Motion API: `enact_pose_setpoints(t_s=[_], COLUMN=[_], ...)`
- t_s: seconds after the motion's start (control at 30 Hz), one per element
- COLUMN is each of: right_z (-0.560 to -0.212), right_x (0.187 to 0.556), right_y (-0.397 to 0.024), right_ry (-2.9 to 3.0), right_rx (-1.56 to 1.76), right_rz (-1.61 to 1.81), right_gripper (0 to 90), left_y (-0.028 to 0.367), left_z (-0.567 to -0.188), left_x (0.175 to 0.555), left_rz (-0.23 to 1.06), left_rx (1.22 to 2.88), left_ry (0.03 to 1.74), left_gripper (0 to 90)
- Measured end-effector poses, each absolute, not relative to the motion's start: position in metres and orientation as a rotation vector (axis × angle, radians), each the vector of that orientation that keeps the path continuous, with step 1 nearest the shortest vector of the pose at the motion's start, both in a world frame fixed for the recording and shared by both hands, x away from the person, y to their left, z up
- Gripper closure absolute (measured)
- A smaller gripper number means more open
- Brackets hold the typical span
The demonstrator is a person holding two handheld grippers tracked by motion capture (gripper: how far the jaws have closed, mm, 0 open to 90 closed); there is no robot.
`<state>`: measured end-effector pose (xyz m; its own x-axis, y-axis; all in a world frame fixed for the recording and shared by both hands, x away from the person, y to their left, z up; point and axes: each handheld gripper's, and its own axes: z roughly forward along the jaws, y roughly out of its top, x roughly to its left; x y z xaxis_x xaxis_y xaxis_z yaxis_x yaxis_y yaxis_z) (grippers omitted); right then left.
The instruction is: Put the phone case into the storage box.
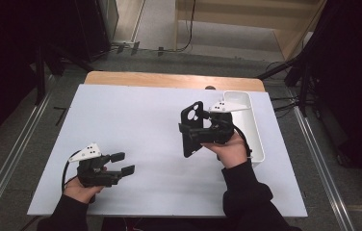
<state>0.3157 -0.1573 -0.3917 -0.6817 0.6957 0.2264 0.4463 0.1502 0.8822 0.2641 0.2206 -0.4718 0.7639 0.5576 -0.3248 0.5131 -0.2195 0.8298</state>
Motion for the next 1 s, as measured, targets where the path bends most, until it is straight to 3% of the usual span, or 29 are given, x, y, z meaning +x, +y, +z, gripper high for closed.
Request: enact_pose_setpoints(t_s=[0.1, 1.0], right_z=[-0.389, -0.361], right_x=[0.318, 0.34], right_y=[-0.16, -0.185], right_ry=[2.189, 2.137], right_rx=[1.118, 1.165], right_rz=[1.556, 1.576], right_gripper=[12.4, 12.5], left_y=[0.223, 0.227], left_z=[-0.472, -0.473], left_x=[0.264, 0.262], left_rz=[0.053, 0.051], left_rx=[1.86, 1.85], left_ry=[0.826, 0.845], left_gripper=[24.1, 24.1])
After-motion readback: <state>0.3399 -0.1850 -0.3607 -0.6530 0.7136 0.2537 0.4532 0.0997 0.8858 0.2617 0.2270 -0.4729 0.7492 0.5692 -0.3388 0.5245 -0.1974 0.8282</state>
